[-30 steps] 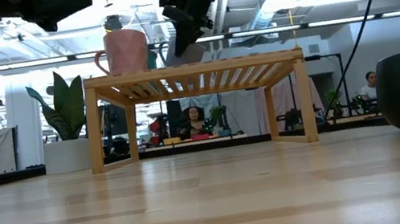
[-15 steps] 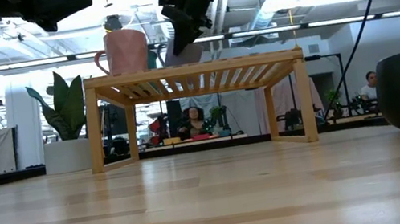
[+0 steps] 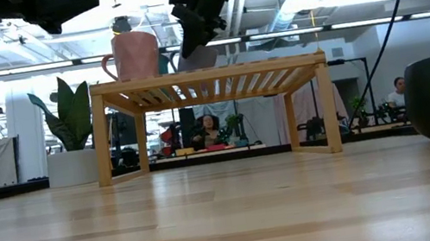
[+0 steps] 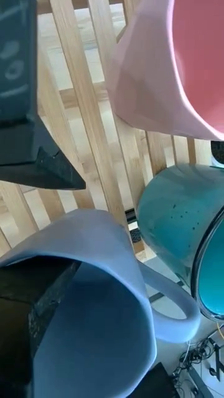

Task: Place coffee mugs
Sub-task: Put the blue mug on the shelf, then put the black mug on the shelf

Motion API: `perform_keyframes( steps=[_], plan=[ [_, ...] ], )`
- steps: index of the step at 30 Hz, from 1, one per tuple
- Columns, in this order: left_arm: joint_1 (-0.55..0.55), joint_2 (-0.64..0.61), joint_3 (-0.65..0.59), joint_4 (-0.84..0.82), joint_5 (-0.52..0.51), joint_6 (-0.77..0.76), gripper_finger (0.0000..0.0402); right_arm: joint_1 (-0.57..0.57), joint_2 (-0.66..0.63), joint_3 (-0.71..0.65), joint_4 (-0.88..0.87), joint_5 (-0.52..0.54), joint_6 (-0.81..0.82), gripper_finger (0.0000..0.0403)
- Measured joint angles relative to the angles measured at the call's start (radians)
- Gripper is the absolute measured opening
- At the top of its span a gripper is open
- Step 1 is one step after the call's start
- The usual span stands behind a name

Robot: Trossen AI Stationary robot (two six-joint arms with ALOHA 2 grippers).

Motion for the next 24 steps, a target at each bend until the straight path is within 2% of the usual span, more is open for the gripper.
perform_keyframes(
  steps=[6, 24],
  plan=[
    [0.0, 0.0, 0.0, 0.0, 0.0, 0.0, 0.0126, 0.0, 0.0, 0.001, 0.015, 0.011, -0.011, 0.0194],
    [0.0, 0.0, 0.0, -0.015, 0.001, -0.002, 0.0126, -0.002, 0.002, 0.138, -0.054, 0.023, -0.033, 0.0193]
  ],
)
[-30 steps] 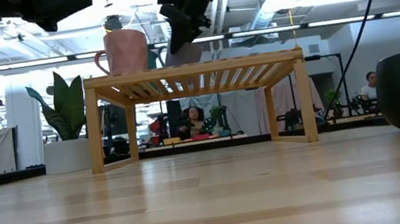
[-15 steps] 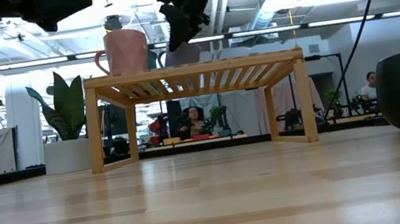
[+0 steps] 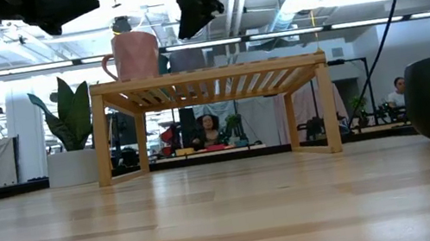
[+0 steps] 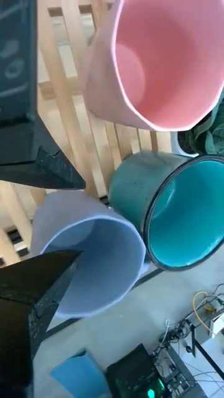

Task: Place coffee mugs
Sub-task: Put the black mug on the shelf

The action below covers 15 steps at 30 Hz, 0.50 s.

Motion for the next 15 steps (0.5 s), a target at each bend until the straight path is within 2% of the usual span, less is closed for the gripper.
perform_keyframes(
  steps=[3, 8, 11, 15],
  plan=[
    [0.0, 0.0, 0.0, -0.002, 0.001, -0.023, 0.0126, 0.0, -0.001, 0.058, -0.095, 0.0, 0.005, 0.0193],
    [0.0, 0.0, 0.0, -0.002, 0.044, -0.023, 0.0126, 0.012, -0.08, 0.032, -0.239, -0.009, 0.047, 0.0193],
    [0.0, 0.0, 0.0, -0.002, 0.079, -0.039, 0.0126, 0.018, -0.121, 0.031, -0.387, -0.026, 0.102, 0.0193],
    [0.0, 0.0, 0.0, -0.005, 0.081, -0.044, 0.0126, 0.045, -0.162, 0.031, -0.49, -0.033, 0.162, 0.0193]
  ],
)
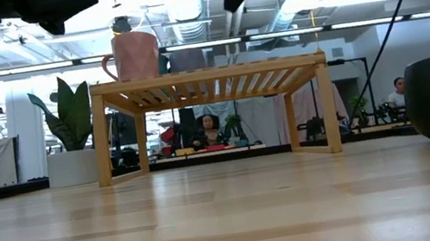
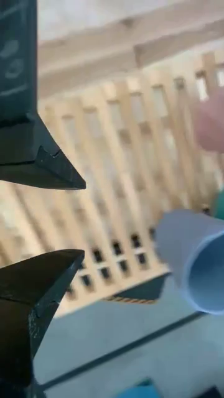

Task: Place coffee mugs
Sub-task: Put the black mug on the shelf

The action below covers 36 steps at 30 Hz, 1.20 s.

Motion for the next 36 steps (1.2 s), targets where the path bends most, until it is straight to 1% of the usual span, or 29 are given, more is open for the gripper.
perform_keyframes(
  steps=[7, 13, 16, 18, 20, 22, 27, 31, 34, 36],
  plan=[
    [0.0, 0.0, 0.0, -0.026, 0.016, -0.037, 0.0126, 0.087, -0.042, 0.0, -0.08, 0.005, 0.027, 0.0193],
    [-0.005, -0.031, 0.0, -0.068, 0.016, -0.052, 0.0126, 0.151, -0.043, 0.0, -0.191, 0.078, 0.083, 0.0193],
    [-0.021, -0.062, 0.0, -0.083, 0.016, -0.069, 0.0126, 0.168, -0.067, -0.051, -0.173, 0.087, 0.1, 0.0193],
    [-0.035, -0.085, 0.0, -0.09, 0.016, -0.074, 0.0126, 0.177, -0.108, -0.134, -0.154, 0.102, 0.107, 0.0193],
    [-0.051, -0.106, 0.0, -0.095, 0.016, -0.073, 0.0126, 0.184, -0.177, -0.257, -0.122, 0.119, 0.128, 0.0193],
    [-0.063, -0.124, 0.0, -0.097, 0.016, -0.059, 0.0126, 0.187, -0.257, -0.413, -0.047, 0.133, 0.149, 0.0193],
    [-0.072, -0.147, 0.0, -0.098, 0.015, -0.044, 0.0126, 0.187, -0.516, -0.813, 0.115, 0.132, 0.236, 0.0193],
    [-0.072, -0.146, 0.0, -0.1, 0.015, -0.049, 0.0126, 0.188, -0.702, -1.039, 0.189, 0.131, 0.421, 0.0193],
    [-0.072, -0.146, 0.0, -0.1, 0.015, -0.051, 0.0126, 0.202, -0.804, -1.141, 0.175, 0.118, 0.648, 0.0193],
    [-0.072, -0.146, 0.0, -0.1, 0.015, -0.057, 0.0126, 0.207, -0.851, -1.186, 0.151, 0.074, 0.784, 0.0193]
  ],
)
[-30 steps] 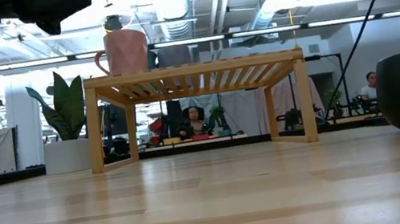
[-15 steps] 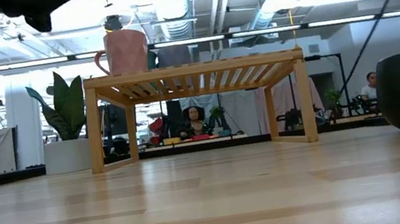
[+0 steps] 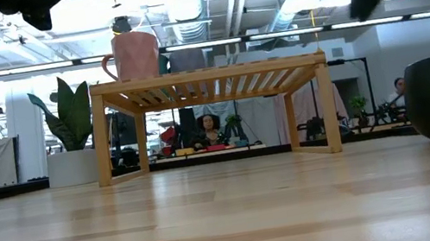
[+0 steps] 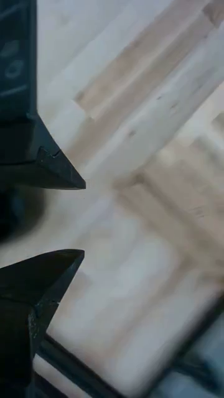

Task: Place coffee mugs
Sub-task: Put the black mug on the shelf

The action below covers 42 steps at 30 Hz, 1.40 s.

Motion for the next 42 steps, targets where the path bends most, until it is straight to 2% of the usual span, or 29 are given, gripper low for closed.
perform_keyframes(
  steps=[3, 7, 14, 20, 29, 42],
  plan=[
    [0.0, 0.0, 0.0, 0.0, 0.0, -0.007, 0.0126, 0.016, -0.039, -0.036, -0.021, -0.059, 0.114, 0.0193],
    [0.0, 0.0, 0.0, 0.0, 0.0, -0.008, 0.0126, 0.066, -0.046, -0.066, -0.012, -0.075, 0.187, 0.0193],
    [0.0, 0.0, 0.0, 0.0, 0.0, -0.009, 0.0126, 0.181, 0.045, -0.087, -0.016, -0.076, 0.296, 0.0193],
    [0.0, 0.0, 0.0, -0.006, 0.0, -0.02, 0.0126, 0.257, 0.162, -0.087, -0.036, -0.077, 0.288, 0.0193],
    [0.0, 0.0, 0.0, -0.006, -0.001, -0.032, 0.0126, 0.28, 0.307, -0.087, -0.156, -0.084, 0.354, 0.0193],
    [0.0, 0.0, 0.0, -0.008, -0.001, -0.032, 0.0126, 0.279, 0.387, -0.087, -0.095, -0.11, 0.326, 0.0193]
  ],
)
